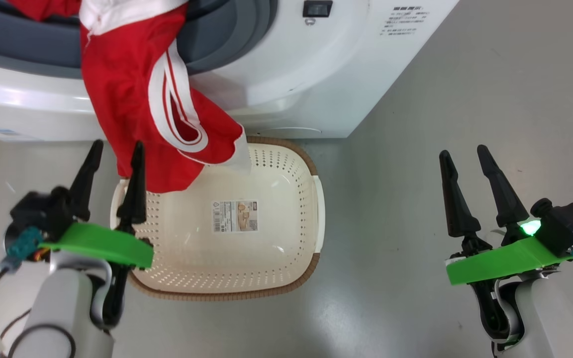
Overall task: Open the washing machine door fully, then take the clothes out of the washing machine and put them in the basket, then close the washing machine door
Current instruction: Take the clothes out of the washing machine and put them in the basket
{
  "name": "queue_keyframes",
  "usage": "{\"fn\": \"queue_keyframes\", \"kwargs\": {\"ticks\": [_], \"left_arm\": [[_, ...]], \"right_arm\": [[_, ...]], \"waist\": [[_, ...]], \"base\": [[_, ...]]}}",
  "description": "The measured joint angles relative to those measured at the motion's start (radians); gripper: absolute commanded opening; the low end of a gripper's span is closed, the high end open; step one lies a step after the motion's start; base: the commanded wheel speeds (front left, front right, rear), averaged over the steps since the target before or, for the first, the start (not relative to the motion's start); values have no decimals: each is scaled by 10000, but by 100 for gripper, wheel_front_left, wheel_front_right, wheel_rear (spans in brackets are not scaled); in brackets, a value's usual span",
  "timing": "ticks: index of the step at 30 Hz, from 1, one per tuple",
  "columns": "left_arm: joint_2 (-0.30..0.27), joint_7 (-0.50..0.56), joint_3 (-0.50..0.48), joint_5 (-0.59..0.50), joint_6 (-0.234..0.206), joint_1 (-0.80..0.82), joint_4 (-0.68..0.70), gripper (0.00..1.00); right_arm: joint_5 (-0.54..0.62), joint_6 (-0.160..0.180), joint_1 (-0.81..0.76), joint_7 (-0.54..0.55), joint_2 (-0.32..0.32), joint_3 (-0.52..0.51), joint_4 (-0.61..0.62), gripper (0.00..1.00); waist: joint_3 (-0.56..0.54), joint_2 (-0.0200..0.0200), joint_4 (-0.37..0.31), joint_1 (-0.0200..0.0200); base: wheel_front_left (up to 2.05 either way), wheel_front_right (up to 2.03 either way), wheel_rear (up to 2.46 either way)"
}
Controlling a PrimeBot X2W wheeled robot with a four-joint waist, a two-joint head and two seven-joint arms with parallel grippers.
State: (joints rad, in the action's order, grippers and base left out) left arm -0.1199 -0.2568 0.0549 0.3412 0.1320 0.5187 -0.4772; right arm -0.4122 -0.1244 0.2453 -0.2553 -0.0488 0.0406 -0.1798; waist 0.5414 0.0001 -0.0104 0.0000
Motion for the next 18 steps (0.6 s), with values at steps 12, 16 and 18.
{"fn": "queue_keyframes", "kwargs": {"ticks": [12,16,18], "left_arm": [[13,0,-591,-430,0,-2111,1827,100],[59,0,-715,-514,0,-2533,2249,100],[109,0,-744,-514,0,-2616,2360,100]], "right_arm": [[169,0,-597,0,2,-182,19,100],[207,0,-614,0,2,-213,29,100],[282,0,-616,0,2,-232,29,100]], "waist": [[-538,0,90,0],[-609,0,90,0],[-631,0,100,0]], "base": [[0,0,0],[0,0,0],[0,0,0]]}}
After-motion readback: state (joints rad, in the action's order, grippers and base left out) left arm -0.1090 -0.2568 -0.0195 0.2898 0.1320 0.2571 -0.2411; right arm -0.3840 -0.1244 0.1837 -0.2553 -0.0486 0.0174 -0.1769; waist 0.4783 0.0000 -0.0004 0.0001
